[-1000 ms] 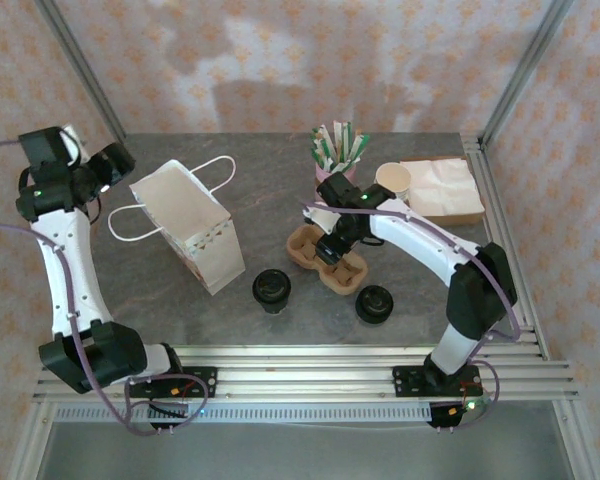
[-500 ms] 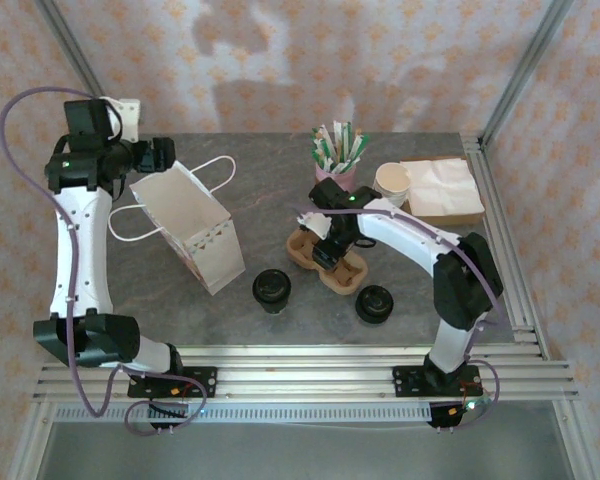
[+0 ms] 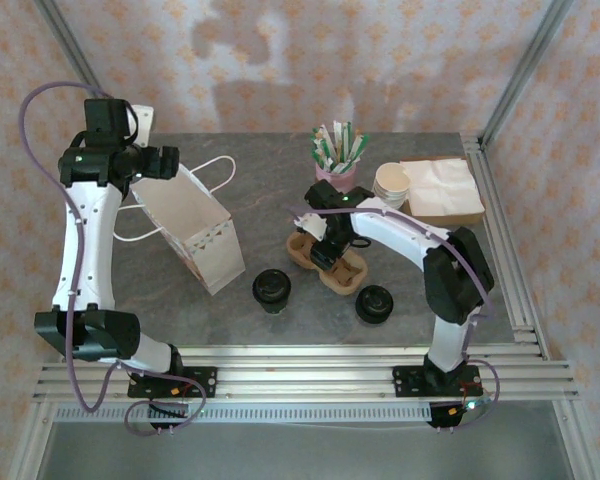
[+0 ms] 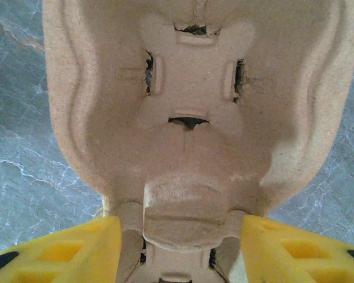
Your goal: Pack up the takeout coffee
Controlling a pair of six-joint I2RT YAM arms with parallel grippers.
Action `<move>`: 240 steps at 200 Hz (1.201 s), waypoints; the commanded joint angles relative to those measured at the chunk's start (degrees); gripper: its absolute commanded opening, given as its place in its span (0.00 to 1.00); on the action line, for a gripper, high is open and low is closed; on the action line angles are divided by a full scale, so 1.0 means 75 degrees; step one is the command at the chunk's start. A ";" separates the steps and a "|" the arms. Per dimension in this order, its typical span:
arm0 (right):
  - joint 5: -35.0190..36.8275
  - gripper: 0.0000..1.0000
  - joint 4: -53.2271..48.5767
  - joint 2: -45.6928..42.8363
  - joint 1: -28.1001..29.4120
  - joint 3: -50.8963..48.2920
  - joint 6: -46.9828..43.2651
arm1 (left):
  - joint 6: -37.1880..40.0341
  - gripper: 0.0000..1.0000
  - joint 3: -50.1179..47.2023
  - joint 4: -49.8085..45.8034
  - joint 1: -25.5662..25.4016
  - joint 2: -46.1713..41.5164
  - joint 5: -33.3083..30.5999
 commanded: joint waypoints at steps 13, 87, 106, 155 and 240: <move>0.0229 0.54 0.0064 0.0117 0.0079 0.0124 -0.0092 | -0.1446 0.95 0.0043 0.0334 0.0639 -0.0352 0.0137; 0.0398 0.50 -0.0009 0.0399 0.0100 0.0218 -0.0030 | -0.4375 0.95 -0.1350 0.0850 0.2958 -0.0511 0.1297; 0.0330 0.45 0.0003 0.0401 0.0099 0.0218 -0.0004 | -0.5083 0.95 -0.2215 0.1387 0.3267 -0.0655 0.1579; 0.0374 0.32 -0.0084 0.0261 0.0099 0.0279 -0.0028 | -0.6417 0.94 -0.3920 0.2254 0.3473 -0.0719 0.1755; 0.0447 0.28 -0.0161 -0.0493 0.0099 0.0334 0.0066 | -0.7497 0.93 -0.6207 0.3714 0.3454 -0.0326 0.2191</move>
